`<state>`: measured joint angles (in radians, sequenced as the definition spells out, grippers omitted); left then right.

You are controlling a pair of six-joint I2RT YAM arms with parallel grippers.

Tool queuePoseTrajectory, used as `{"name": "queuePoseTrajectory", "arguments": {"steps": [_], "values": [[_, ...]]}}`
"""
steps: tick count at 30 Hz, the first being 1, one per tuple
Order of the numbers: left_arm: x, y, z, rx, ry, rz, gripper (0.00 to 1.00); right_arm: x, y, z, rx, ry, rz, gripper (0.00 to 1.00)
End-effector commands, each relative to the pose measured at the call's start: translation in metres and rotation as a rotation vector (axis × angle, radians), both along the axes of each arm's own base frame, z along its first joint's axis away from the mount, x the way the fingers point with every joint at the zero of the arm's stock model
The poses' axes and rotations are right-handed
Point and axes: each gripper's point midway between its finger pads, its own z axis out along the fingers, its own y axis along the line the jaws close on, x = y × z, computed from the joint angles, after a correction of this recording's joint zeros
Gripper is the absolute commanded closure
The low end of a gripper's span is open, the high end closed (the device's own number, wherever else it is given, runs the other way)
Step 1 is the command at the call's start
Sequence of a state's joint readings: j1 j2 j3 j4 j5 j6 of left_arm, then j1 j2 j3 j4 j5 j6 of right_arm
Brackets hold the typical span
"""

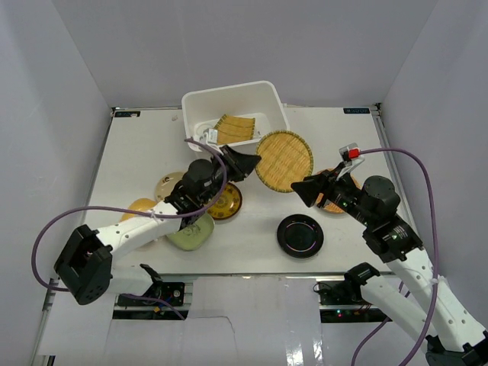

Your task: Place the plates into the plastic bin on the countertop

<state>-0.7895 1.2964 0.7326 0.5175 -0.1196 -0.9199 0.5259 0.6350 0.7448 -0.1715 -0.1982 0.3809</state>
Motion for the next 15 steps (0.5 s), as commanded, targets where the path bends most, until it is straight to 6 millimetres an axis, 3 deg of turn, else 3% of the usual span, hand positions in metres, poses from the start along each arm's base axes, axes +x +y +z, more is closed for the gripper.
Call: {"name": "queuePoseTrajectory", "arguments": {"steps": [1,2,3,4,5,6,7,8,11,12,14,15], "values": [[0.031,0.018,0.06,0.019,-0.075,0.082,1.0,-0.004,0.001,0.02,0.002,-0.052,0.022,0.39],[0.053,0.036,0.061,0.03,-0.062,0.132,1.0,-0.004,0.002,0.019,-0.001,-0.05,0.029,0.39],[0.064,0.041,0.059,0.043,-0.041,0.136,1.0,-0.004,0.004,0.018,-0.003,-0.048,0.04,0.4],[0.077,0.045,0.077,0.031,-0.057,0.131,1.0,-0.003,0.005,0.016,-0.007,-0.039,0.044,0.41],[0.106,0.059,0.061,0.068,-0.014,0.182,1.0,-0.003,0.006,0.015,-0.008,-0.036,0.049,0.41],[0.119,0.065,0.051,0.106,0.024,0.2,1.0,-0.003,0.009,0.012,-0.01,-0.029,0.063,0.41],[0.139,0.078,0.068,0.114,-0.003,0.238,1.0,-0.003,0.01,0.009,-0.01,-0.023,0.069,0.41],[0.158,0.079,0.046,0.15,0.043,0.249,1.0,-0.003,0.012,0.008,-0.006,-0.023,0.076,0.41],[0.191,0.098,0.037,0.175,0.078,0.292,1.0,0.0,0.014,-0.006,-0.019,0.007,0.076,0.41],[0.199,0.096,0.017,0.194,0.118,0.275,1.0,0.002,0.014,-0.012,-0.027,0.016,0.07,0.41],[0.212,0.102,0.011,0.204,0.135,0.273,1.0,0.004,0.014,-0.019,-0.032,0.026,0.067,0.41],[0.219,0.102,-0.007,0.223,0.165,0.272,1.0,0.006,0.015,-0.022,-0.034,0.03,0.064,0.41]]}}
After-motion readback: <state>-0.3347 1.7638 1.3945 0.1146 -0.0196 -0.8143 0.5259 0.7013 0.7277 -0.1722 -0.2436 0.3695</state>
